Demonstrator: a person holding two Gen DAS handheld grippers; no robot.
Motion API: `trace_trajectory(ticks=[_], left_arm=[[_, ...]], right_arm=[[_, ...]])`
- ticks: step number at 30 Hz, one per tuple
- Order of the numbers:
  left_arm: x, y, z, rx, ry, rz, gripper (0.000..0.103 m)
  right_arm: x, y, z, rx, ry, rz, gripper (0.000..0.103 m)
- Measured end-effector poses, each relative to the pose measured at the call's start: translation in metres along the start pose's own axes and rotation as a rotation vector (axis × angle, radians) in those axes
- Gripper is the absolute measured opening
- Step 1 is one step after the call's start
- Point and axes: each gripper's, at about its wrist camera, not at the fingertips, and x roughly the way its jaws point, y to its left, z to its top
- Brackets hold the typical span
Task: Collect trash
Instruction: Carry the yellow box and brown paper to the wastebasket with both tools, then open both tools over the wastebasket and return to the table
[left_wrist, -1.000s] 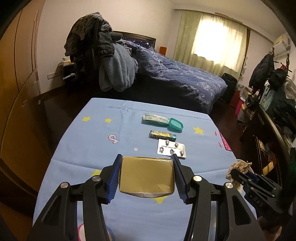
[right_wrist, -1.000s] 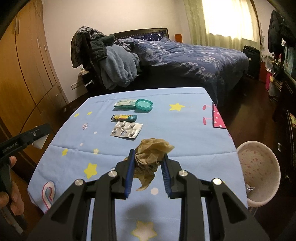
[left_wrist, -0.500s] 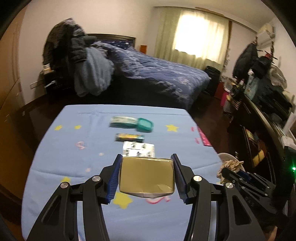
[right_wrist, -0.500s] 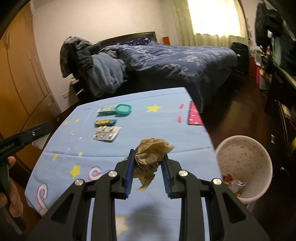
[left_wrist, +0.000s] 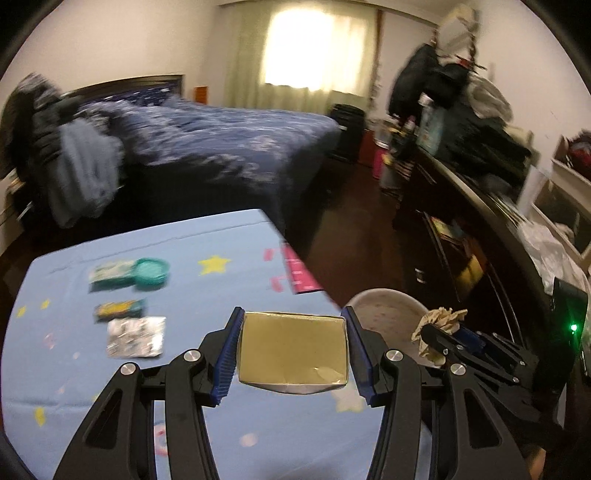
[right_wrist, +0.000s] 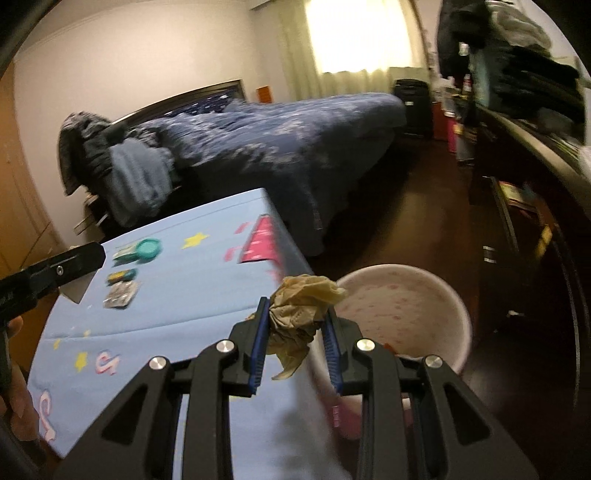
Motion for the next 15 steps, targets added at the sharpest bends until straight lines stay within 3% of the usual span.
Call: trace_trajectory(ticks=[15], left_arm=[[0.076,-0.097,0.029,0.169,0.028,-0.130,0.053]], right_arm=[[0.017,-0.088,0.003,0.115,-0.006,-0.139,0.029]])
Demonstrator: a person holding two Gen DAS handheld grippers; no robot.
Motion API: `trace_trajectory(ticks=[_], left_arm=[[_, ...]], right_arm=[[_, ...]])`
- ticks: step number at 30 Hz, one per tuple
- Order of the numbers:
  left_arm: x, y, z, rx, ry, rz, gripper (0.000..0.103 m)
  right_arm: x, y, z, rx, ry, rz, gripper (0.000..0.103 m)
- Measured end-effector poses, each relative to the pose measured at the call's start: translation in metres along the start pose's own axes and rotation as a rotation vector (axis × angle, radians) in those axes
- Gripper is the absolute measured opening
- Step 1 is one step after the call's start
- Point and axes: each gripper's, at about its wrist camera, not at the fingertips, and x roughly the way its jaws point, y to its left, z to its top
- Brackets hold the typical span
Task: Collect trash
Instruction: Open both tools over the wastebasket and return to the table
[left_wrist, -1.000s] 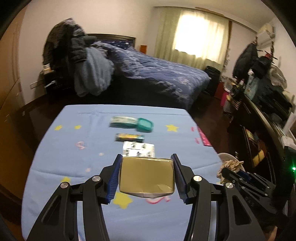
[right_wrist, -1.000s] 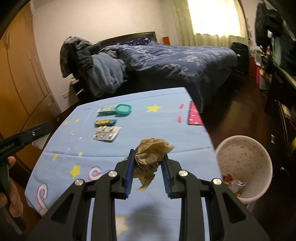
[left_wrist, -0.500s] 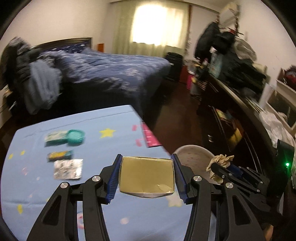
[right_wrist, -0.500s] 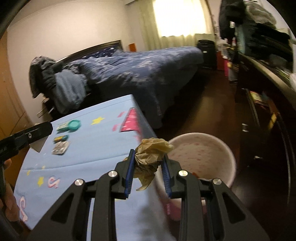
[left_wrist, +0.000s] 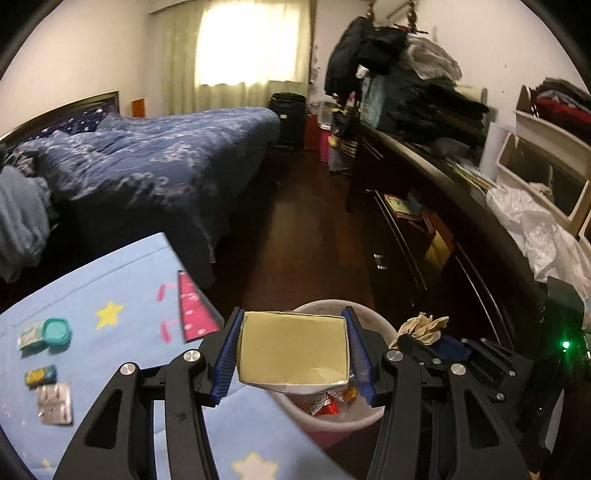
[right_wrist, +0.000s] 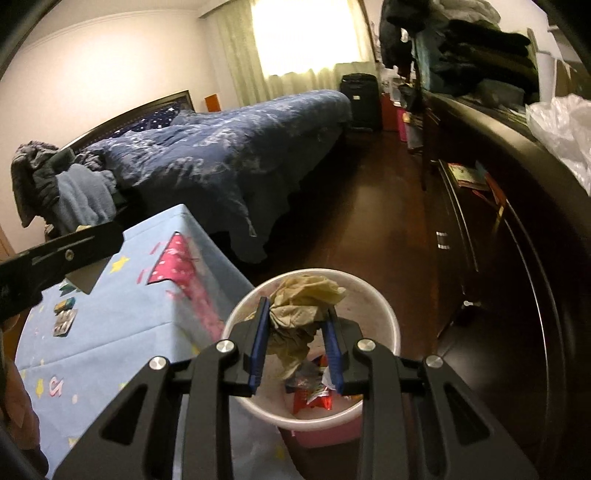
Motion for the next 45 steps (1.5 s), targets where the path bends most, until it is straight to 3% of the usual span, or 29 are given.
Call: trace_trajectory(ticks=[14,16,19,25,34,45], left_arm=[[0.052,-0.013,0.011,0.003,0.064,-0.008,0.054],[0.057,-0.014,0.011,0.003,0.071,-0.008,0.056],[0.063,-0.014,0.012,-0.001,0.076,-0.010,0.069],[0.066,-0.011,0.012,-0.021,0.079,-0.018,0.074],[0.025,0.016,0.007,-0.067,0.026,-0.001,0.080],[-0.051,0.083,-0.023,-0.131,-0.051,0.213,0.098]], right_arm=[[0.034,-0.022,0.001,0.034,0.036,-0.030,0.030],[0.039,-0.023,0.000,0.031,0.043,-0.030,0.031],[0.046,-0.024,-0.002,0.031,0.055,-0.030,0.032],[0.052,-0.027,-0.004,0.038,0.068,-0.030,0.045],[0.036,-0.018,0.000,0.030,0.043,-0.022,0.054],[-0.001,0.057,0.007,-0.080,-0.006,0.076,0.063]])
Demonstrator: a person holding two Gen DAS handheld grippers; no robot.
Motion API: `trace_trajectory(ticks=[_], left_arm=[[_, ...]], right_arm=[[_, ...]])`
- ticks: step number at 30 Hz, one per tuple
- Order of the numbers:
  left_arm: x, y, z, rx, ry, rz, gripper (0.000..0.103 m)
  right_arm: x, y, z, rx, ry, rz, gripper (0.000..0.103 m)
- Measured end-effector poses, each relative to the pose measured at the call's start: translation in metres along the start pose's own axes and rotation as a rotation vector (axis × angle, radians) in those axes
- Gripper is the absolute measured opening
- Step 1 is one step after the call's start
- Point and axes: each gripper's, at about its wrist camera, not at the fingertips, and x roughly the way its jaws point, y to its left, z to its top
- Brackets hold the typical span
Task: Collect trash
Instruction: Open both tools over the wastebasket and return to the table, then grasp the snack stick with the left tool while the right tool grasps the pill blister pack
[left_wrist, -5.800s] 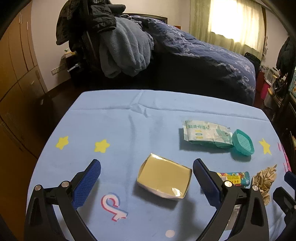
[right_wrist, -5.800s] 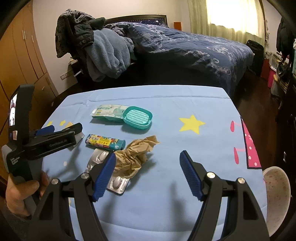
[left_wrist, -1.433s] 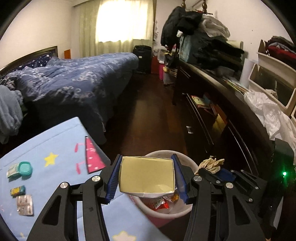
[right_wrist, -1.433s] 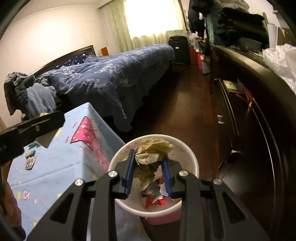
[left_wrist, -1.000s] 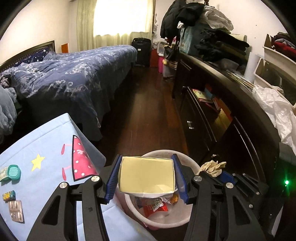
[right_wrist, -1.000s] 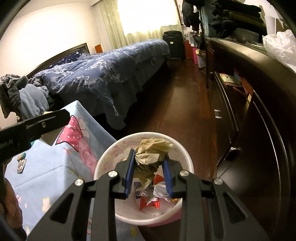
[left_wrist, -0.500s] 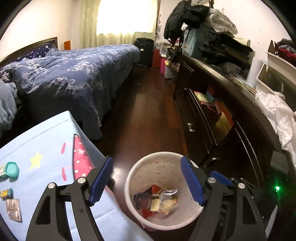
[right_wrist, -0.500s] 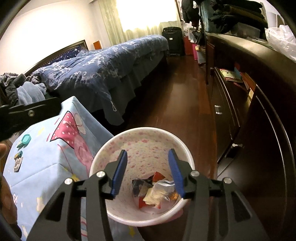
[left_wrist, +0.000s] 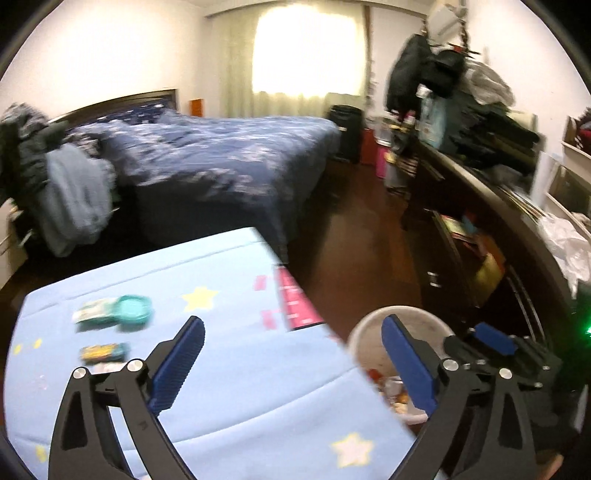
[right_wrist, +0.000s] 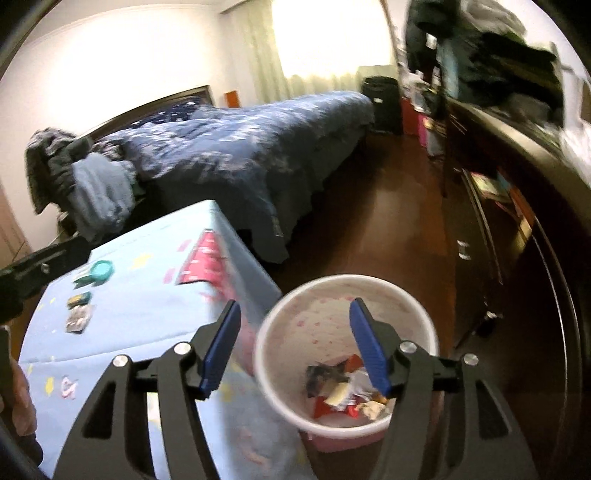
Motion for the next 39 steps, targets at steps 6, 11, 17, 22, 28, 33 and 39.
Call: trace_trajectory(ticks=[6,11,17,22,28,33,39], left_arm=[[-0.021,0.071,-0.013,-0.100,0.000,0.123,0.099],[-0.029,0.122,-0.019,-0.168,0.002,0.208,0.099],[-0.028,0.175,-0.026,-0.229,0.017,0.282,0.099],[-0.018,0.208,-0.029,-0.244,0.041,0.316,0.099],[0.005,0.241,-0.030,-0.240,0.086,0.346,0.099],[0.023,0.252,-0.038,-0.239,0.129,0.324,0.099],[0.049,0.243,-0.043,-0.252,0.185,0.277,0.099]], right_arm=[[-0.008,0.066,0.006,-0.112,-0.015,0.071,0.069],[-0.005,0.123,0.010,-0.203,-0.004,0.137,0.070],[0.002,0.183,0.014,-0.307,0.001,0.184,0.070],[0.015,0.223,0.022,-0.362,0.004,0.212,0.071],[0.042,0.251,0.032,-0.397,0.028,0.219,0.071],[0.069,0.264,0.035,-0.399,0.079,0.224,0.071],[0.082,0.266,0.029,-0.398,0.109,0.230,0.071]])
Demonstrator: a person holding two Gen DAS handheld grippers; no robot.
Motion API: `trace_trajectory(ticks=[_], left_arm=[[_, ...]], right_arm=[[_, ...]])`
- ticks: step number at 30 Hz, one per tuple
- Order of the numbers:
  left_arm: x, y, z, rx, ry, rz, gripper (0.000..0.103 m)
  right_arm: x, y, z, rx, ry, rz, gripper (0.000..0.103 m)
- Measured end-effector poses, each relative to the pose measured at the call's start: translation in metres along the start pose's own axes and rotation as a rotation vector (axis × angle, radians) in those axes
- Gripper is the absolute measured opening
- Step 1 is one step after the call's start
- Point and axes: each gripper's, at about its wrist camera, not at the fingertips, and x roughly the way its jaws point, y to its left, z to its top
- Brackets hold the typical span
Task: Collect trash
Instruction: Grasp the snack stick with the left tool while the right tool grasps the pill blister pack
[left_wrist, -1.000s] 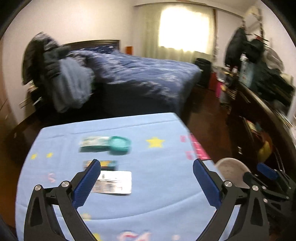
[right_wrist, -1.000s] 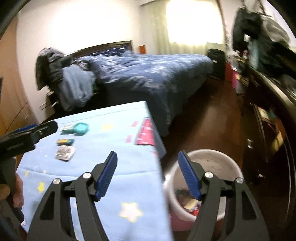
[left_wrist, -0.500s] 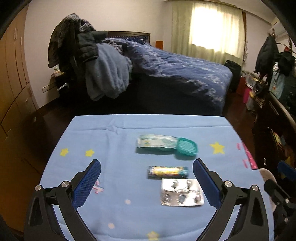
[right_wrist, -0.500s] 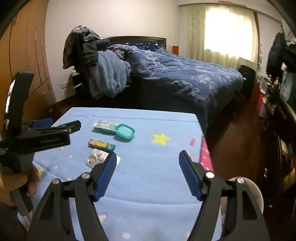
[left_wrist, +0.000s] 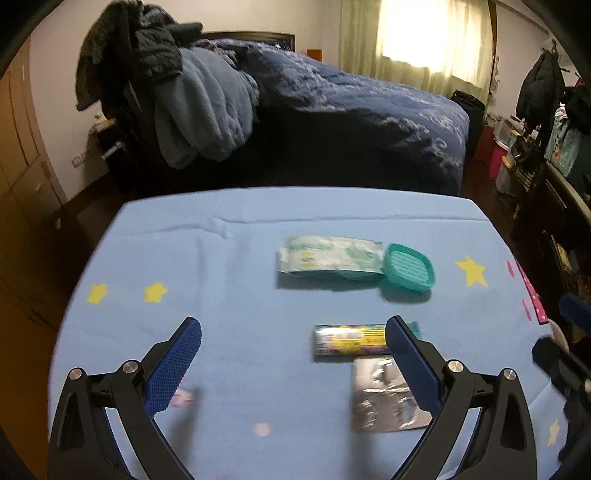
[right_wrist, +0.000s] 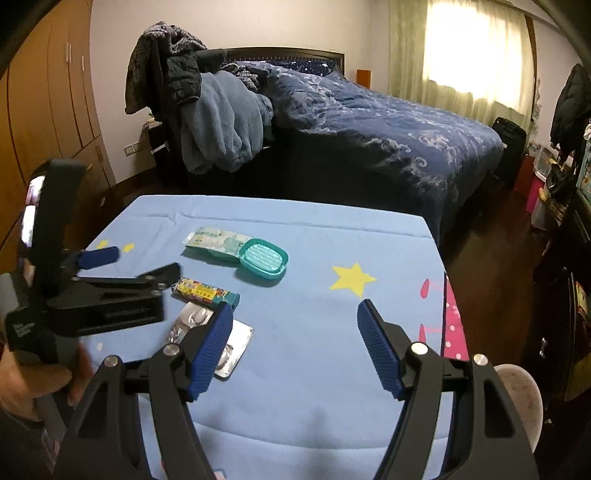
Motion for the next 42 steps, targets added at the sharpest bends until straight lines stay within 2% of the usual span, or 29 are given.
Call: trace_trajectory(ticks=[5,12,15,16,18,22,25,29,39,42], left_arm=[[0.021,-0.027,0.002,0.023,0.035,-0.014,0.099],[0.040,-0.038,0.001,-0.013,0.094,-0.052,0.099],[0.041,-0.043,0.000,0.011,0.090,-0.033,0.098],[0.041,-0.045,-0.001,0.024,0.087,-0.025,0.096],[0.040,-0.049,-0.002,0.053,0.074,0.004,0.082],[0.038,-0.049,-0.002,0.071,0.069,0.005,0.079],[0.035,-0.043,-0.005,0.061,0.064,0.012,0.079],[0.022,-0.021,-0.005,-0.001,0.042,-0.006,0.079],[-0.021,0.043,-0.012,-0.115,-0.015,0.027,0.079],[-0.030,0.058,-0.016,-0.144,-0.027,0.028,0.079]], right_arm=[[-0.012,-0.011,-0.010,0.011,-0.012,-0.008,0.071],[-0.033,-0.030,-0.015,0.049,-0.042,-0.014,0.071],[-0.039,-0.036,-0.016,0.068,-0.051,-0.012,0.071],[-0.040,-0.038,-0.016,0.073,-0.053,-0.009,0.071],[-0.040,-0.039,-0.016,0.080,-0.052,-0.008,0.071],[-0.039,-0.036,-0.017,0.085,-0.047,-0.003,0.071],[-0.036,-0.031,-0.015,0.077,-0.040,0.001,0.071],[-0.025,-0.019,-0.014,0.052,-0.016,0.008,0.071],[0.018,0.033,-0.019,-0.041,0.102,0.069,0.071],[0.031,0.050,-0.020,-0.047,0.140,0.089,0.081]])
